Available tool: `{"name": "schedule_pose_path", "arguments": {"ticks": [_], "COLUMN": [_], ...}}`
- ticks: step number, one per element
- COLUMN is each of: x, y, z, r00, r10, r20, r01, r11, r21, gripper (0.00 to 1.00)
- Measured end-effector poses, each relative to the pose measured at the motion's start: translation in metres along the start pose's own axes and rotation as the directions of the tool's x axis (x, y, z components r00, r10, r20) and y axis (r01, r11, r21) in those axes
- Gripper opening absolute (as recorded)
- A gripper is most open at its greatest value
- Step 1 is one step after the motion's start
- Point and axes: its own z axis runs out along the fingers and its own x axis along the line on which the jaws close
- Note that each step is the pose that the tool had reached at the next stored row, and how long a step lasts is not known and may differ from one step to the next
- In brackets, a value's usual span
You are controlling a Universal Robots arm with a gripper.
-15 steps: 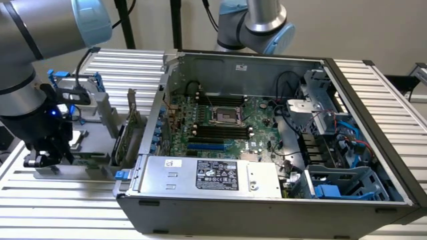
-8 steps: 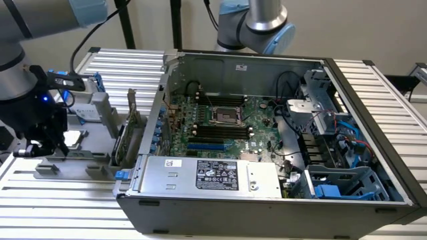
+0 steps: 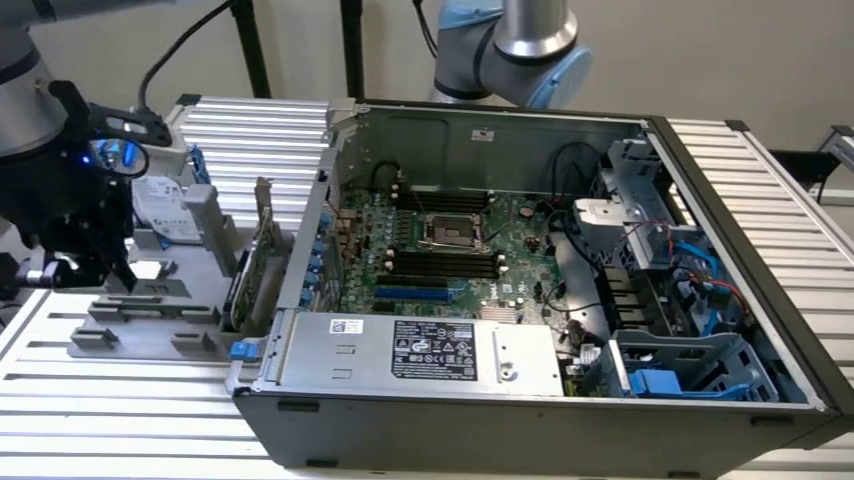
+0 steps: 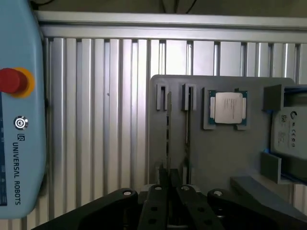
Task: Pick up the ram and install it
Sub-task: 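Pick up the ram and move it above insertion slot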
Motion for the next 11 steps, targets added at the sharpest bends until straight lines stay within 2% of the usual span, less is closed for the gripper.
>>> {"name": "schedule_pose_path", "arguments": {"ticks": [4,11], "x": [0.0,-0.001], "y": [-0.0121,-0.041], "z": [-0.0185,-0.0516], "r00": [1.0,1.0], "r10": [0.0,0.0], "r20": [0.0001,0.0003], "r01": [0.0,0.0], "r11": [1.0,1.0], "r21": [0.0,-0.0007], "gripper": [0.13,0.13]}}
